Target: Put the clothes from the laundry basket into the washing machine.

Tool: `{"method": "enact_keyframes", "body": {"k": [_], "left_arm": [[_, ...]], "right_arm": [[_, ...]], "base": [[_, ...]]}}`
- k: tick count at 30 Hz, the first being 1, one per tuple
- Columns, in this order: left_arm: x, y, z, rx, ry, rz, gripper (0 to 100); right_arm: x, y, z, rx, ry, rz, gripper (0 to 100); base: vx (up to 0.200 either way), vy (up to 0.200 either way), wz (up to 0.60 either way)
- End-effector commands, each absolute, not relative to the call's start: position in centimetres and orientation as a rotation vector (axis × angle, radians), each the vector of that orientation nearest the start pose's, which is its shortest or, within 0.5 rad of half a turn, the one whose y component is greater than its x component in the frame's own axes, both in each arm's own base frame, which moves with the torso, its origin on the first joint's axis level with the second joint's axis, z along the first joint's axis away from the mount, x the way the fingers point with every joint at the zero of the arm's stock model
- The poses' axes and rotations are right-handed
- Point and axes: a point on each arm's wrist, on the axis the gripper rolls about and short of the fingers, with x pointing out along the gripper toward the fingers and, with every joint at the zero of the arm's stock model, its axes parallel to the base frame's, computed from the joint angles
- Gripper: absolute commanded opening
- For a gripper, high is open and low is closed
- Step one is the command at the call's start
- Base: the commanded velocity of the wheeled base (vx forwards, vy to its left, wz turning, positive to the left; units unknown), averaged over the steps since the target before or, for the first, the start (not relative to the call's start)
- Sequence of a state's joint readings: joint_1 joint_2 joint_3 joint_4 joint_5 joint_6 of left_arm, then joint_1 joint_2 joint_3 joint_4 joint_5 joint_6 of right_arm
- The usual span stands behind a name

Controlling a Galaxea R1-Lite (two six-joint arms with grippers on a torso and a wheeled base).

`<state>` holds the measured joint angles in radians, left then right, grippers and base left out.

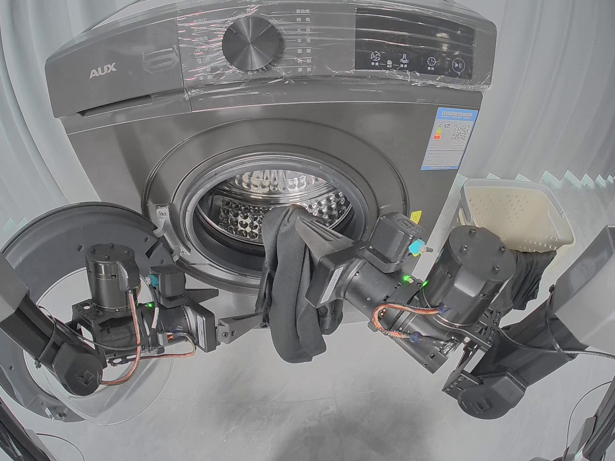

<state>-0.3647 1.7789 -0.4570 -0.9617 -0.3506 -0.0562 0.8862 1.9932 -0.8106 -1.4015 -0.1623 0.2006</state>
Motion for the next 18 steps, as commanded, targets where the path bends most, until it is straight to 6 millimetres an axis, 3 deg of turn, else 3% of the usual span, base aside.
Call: {"method": "enact_keyframes", "body": {"k": [1, 18], "left_arm": [[25.2, -10.7, 10.3, -0.050, 0.404, -0.701, 100], [26.9, -11.8, 8.3, -0.040, 0.408, -0.689, 100]], "right_arm": [[23.0, 27.5, 16.1, 0.302, -0.119, 0.738, 0], [22.6, 27.5, 15.8, 0.299, -0.111, 0.745, 0]], "base": [[0.000, 0.000, 0.00], [0.000, 0.000, 0.00]]}}
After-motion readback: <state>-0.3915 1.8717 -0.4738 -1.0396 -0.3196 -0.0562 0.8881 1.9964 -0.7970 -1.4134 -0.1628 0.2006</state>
